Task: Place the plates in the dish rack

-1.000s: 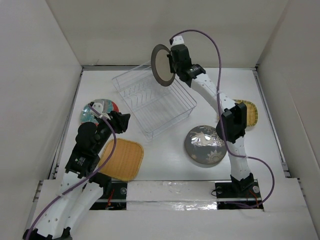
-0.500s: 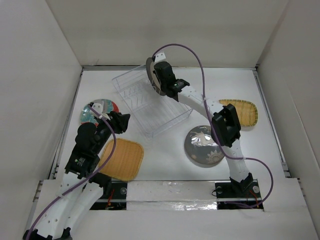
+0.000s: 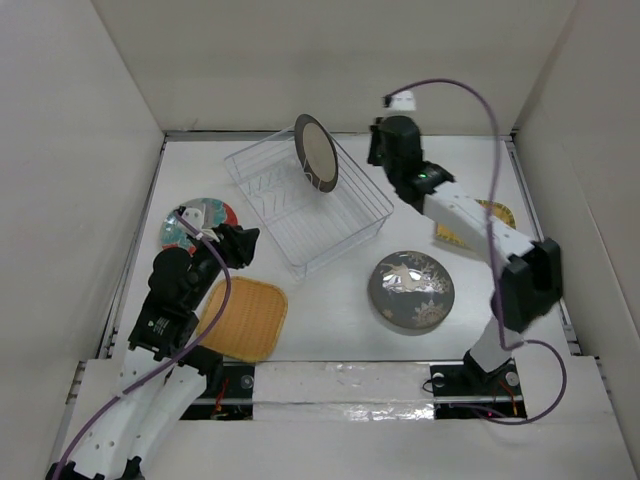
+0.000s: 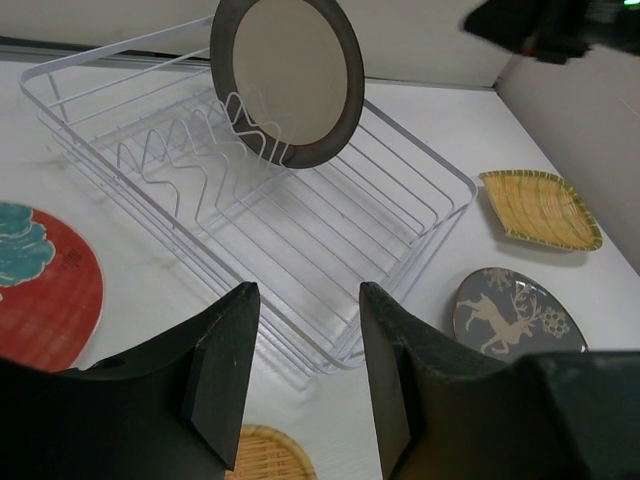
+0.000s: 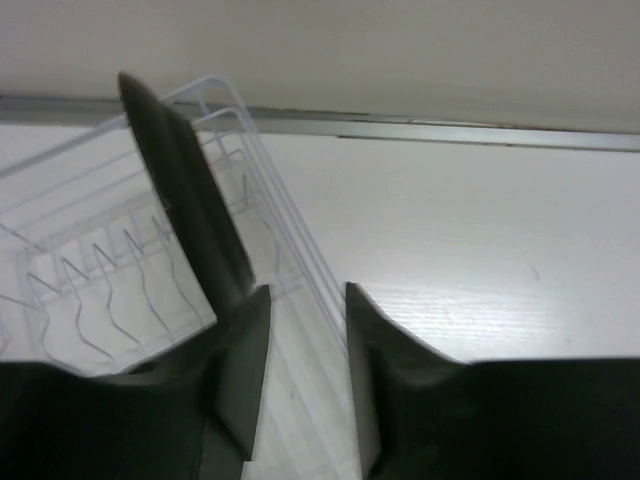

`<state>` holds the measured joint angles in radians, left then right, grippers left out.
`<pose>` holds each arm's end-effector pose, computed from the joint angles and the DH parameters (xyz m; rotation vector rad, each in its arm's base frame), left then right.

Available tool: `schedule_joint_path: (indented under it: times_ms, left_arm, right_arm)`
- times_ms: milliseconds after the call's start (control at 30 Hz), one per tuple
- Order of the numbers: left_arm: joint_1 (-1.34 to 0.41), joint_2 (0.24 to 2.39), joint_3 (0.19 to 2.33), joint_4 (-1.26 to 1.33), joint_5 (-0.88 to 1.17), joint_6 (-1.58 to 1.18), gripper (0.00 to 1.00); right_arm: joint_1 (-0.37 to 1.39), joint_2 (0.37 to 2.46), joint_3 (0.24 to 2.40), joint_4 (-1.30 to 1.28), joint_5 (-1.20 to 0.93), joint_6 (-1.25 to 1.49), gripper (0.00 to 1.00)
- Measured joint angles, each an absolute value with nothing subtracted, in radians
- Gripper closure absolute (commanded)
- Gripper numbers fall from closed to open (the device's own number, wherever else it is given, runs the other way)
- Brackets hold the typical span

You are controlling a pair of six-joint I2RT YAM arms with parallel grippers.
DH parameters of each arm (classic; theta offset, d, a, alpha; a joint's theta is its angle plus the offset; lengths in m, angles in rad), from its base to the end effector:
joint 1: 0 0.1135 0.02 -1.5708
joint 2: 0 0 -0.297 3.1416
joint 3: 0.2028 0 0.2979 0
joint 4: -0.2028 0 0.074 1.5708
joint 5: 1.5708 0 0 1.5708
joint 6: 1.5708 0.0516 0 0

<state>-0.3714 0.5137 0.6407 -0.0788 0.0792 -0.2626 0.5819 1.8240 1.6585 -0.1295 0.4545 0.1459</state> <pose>0.1555 -0.0649 0.3620 0.1485 1.5425 -0.5647 0.4362 0.2599 0.3771 -0.0885 1.8338 0.0864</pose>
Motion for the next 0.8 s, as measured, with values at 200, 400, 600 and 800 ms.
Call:
schedule_joint_path:
  times_ms: [200,400,600,800]
  left_arm:
    - [-0.371,0.479,0.641,-0.088,0.095,-0.269,1.00]
    - [-0.371,0.442,0.641,-0.093,0.101,-0.270,1.00]
    - [-0.379,0.432,0.640,-0.101,0.101,-0.271,0.71]
    - [-0.380,0.421,0.635,-0.103,0.101,-0.272,0.68]
  right_arm:
    - [0.346,1.237,1.071,0.015,0.344,0.480,1.00]
    - [0.124,0.881,0.611,-0.167,0.292,0.737,0.29]
    - [-0.175,0.845,0.416,-0.183,0.189,0.868,0.25]
    - [-0.298,1.123,0.416,-0.032,0.083,0.953,0.28]
